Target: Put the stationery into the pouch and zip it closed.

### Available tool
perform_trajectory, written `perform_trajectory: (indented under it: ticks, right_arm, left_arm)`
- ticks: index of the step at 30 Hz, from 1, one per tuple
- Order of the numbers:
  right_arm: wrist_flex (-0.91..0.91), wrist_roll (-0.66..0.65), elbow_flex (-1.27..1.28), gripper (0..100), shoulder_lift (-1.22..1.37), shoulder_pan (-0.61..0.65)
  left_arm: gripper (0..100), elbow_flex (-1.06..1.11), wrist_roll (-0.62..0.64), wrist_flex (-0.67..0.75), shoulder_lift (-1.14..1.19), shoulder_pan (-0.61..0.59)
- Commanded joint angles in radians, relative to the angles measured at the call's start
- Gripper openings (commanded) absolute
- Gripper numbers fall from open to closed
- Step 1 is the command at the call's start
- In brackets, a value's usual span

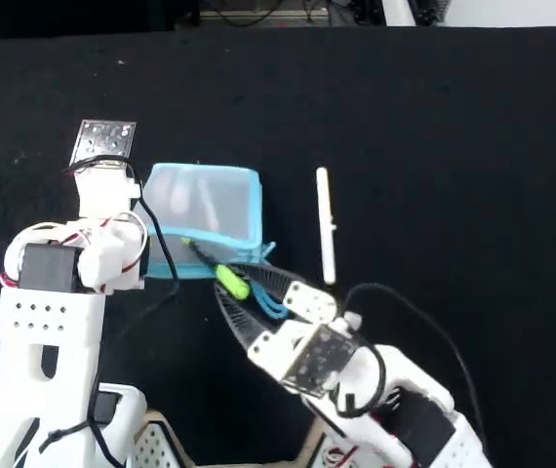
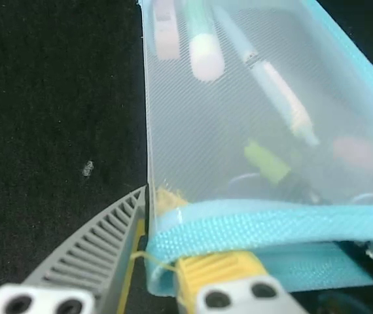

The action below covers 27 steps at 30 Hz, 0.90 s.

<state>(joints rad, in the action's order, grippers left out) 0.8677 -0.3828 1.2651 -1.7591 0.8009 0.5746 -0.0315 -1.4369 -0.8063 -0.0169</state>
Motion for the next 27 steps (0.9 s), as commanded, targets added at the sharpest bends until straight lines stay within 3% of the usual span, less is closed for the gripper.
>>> perform_trajectory:
  ticks: [1,5,9,27]
  right_arm:
    - [0.005,-0.008,-0.119,1.4,0.22,0.02]
    - [0.011,-0.008,-0.306,1.5,0.458,0.015]
    - [0.011,-0.008,-0.437,1.4,0.527,0.021]
    - [0.123,-0.009,-0.36,1.1,0.578,-0.031]
  left_arm:
    - [3,0.001,-0.005,0.006,0.009,0.005]
    - [3,0.002,-0.005,0.006,0.009,0.005]
    - [3,0.002,-0.005,0.006,0.009,0.005]
    - [3,0.002,-0.005,0.006,0.009,0.004]
